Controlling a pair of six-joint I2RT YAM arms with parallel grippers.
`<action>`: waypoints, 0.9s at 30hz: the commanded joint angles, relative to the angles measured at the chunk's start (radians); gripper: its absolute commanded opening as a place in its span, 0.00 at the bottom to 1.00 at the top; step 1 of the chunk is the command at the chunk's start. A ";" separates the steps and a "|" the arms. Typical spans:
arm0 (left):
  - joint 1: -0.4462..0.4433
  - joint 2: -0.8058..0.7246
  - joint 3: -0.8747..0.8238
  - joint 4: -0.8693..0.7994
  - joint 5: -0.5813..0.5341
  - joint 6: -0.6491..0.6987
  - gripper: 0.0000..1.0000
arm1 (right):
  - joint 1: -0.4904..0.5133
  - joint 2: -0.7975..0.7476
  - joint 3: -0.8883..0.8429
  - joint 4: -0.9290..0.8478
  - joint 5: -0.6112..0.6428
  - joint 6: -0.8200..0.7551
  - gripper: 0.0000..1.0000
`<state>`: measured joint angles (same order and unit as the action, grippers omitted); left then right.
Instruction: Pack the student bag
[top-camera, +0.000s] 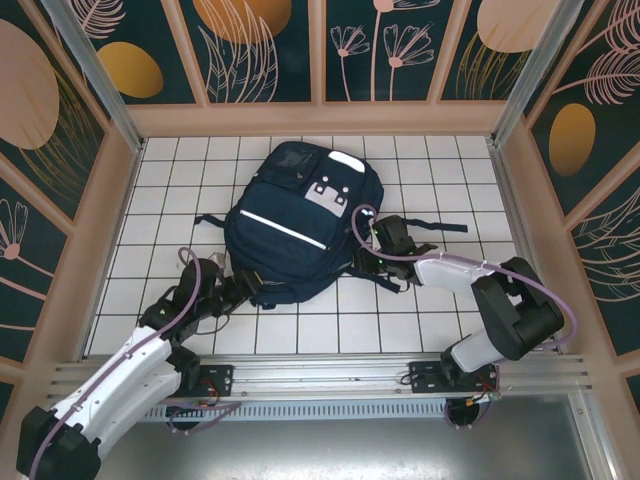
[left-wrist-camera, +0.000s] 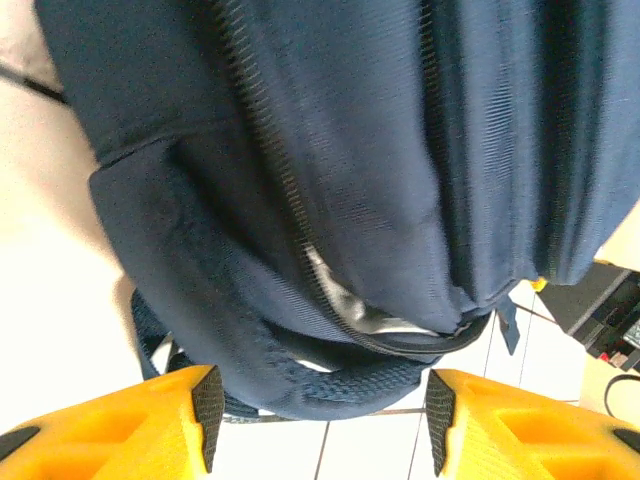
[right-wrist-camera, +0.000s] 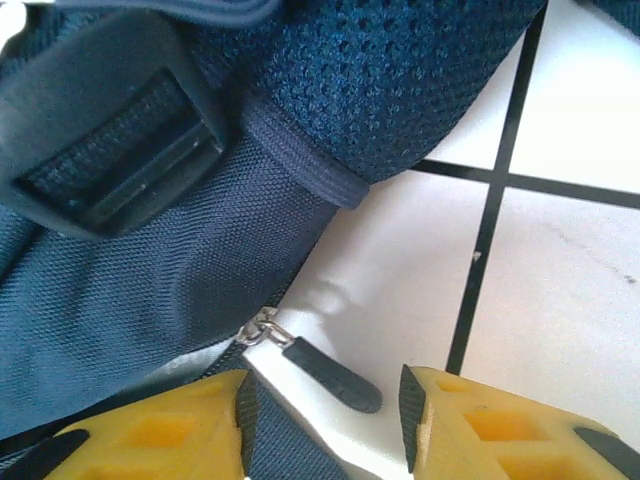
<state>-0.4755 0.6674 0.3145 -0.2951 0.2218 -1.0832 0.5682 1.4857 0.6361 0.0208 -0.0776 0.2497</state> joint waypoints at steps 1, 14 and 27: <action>0.009 -0.024 -0.026 0.067 0.008 -0.066 0.58 | 0.035 -0.059 -0.107 0.185 0.032 -0.137 0.46; 0.011 -0.050 -0.027 0.066 -0.068 -0.108 0.59 | 0.086 0.109 0.003 0.131 0.042 -0.181 0.46; 0.011 -0.062 -0.078 0.105 -0.056 -0.176 0.54 | 0.121 0.073 0.027 0.061 0.059 -0.152 0.01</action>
<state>-0.4709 0.6231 0.2409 -0.2089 0.1719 -1.2362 0.6785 1.5997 0.6720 0.1291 -0.0303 0.0868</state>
